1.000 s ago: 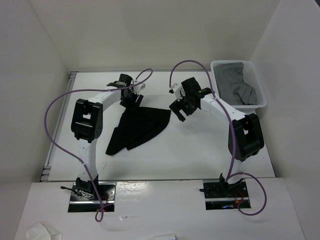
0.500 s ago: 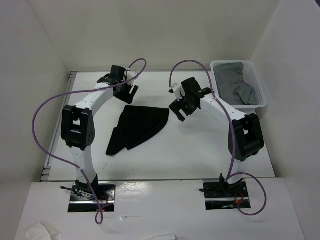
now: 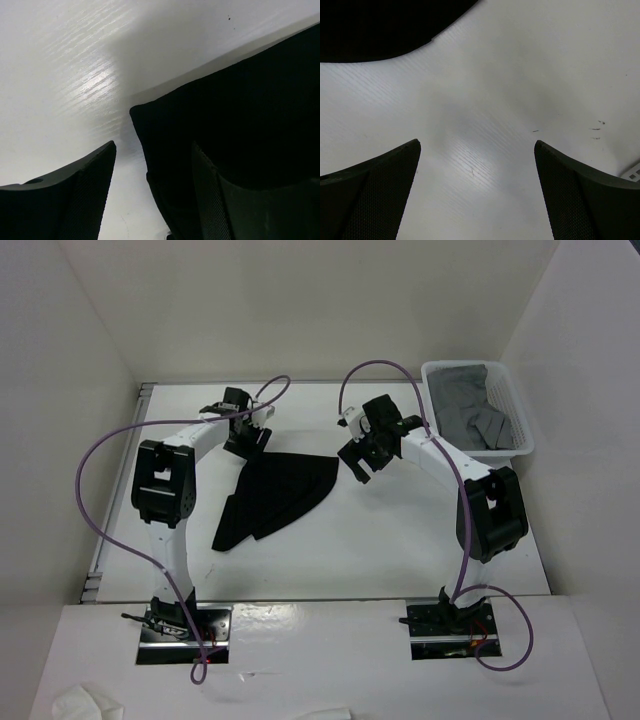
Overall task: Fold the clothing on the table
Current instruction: Flatten the skirt out
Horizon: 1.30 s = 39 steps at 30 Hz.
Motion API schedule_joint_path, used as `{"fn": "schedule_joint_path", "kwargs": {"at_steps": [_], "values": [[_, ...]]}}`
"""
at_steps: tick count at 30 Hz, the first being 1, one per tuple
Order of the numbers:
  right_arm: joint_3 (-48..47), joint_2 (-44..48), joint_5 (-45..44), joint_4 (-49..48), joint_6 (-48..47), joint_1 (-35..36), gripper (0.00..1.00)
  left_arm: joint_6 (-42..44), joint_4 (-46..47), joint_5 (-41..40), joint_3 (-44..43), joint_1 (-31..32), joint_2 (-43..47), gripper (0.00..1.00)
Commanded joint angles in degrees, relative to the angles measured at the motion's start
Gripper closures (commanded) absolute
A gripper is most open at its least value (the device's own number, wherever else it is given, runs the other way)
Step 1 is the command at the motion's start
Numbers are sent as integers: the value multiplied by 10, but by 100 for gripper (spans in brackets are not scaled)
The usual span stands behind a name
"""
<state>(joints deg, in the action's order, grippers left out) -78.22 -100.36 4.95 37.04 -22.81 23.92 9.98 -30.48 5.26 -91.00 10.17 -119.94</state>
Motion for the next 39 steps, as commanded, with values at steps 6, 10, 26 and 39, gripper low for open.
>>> {"fn": "schedule_joint_path", "kwargs": {"at_steps": [6, 10, 26, 39], "values": [[-5, 6, -6, -24, 17, -11, 2, -23, 11, 63, -22, -5, -37, 40], [-5, -11, 43, -56, 65, -43, 2, -23, 17, 88, -22, -10, -42, 44], [-148, -219, 234, -70, 153, -49, 8, -13, 1, 117, -11, -21, -21, 63], [-174, -257, 251, -94, 159, -24, 20, -7, -10, 111, -6, -31, -5, 70]]}}
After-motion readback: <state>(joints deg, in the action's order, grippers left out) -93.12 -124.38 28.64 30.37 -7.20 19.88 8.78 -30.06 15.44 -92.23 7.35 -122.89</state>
